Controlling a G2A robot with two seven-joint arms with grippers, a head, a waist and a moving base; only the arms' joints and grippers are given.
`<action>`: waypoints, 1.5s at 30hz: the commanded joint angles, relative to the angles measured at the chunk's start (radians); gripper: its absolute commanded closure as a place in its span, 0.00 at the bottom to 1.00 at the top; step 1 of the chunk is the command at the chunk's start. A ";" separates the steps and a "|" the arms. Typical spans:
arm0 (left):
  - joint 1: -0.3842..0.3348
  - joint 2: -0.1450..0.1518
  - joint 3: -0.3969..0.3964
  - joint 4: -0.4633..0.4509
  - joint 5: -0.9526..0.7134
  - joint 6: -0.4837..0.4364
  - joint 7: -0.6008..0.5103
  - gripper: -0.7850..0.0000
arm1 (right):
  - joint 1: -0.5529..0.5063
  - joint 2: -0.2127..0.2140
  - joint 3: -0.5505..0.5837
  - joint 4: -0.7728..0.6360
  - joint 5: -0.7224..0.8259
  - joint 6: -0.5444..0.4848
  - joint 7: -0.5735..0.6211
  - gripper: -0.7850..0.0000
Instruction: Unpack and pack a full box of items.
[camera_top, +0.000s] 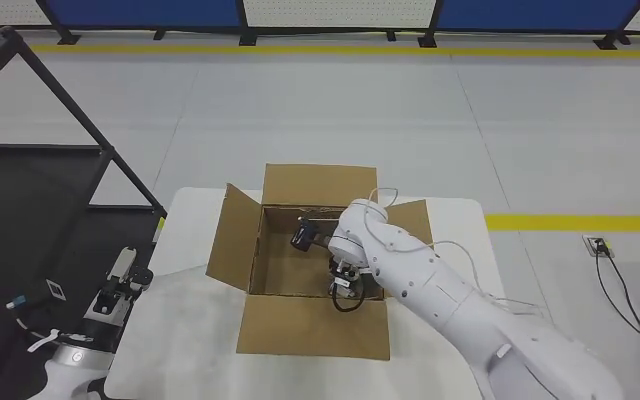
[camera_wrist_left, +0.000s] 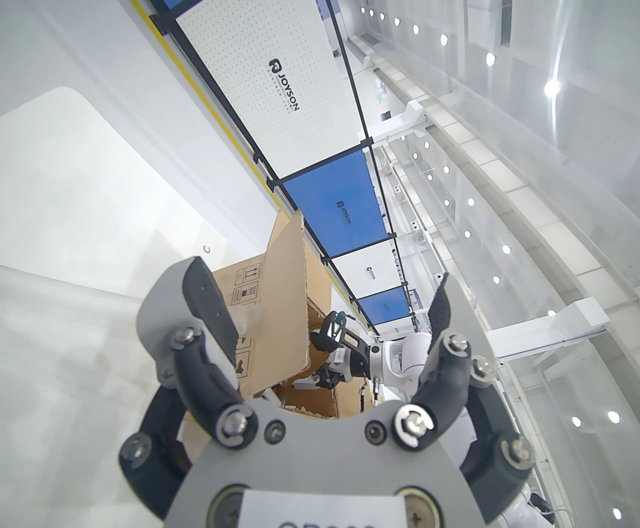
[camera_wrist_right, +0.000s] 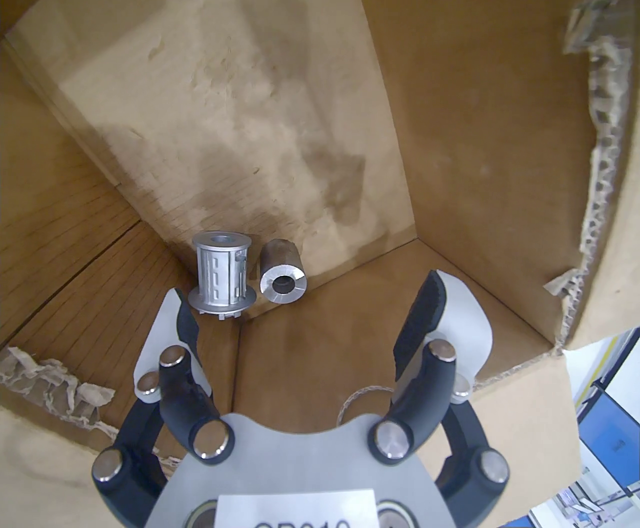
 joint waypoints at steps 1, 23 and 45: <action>0.000 0.000 0.000 0.000 0.000 0.000 0.000 0.00 | 0.008 -0.024 -0.011 0.058 0.009 -0.015 0.003 0.00; 0.000 0.000 0.000 0.000 0.000 0.000 0.000 0.00 | 0.022 -0.188 -0.037 0.443 0.010 -0.045 -0.119 0.49; 0.000 0.000 0.000 0.000 0.000 0.000 0.000 0.00 | 0.002 -0.237 -0.024 0.569 -0.019 -0.069 -0.179 0.79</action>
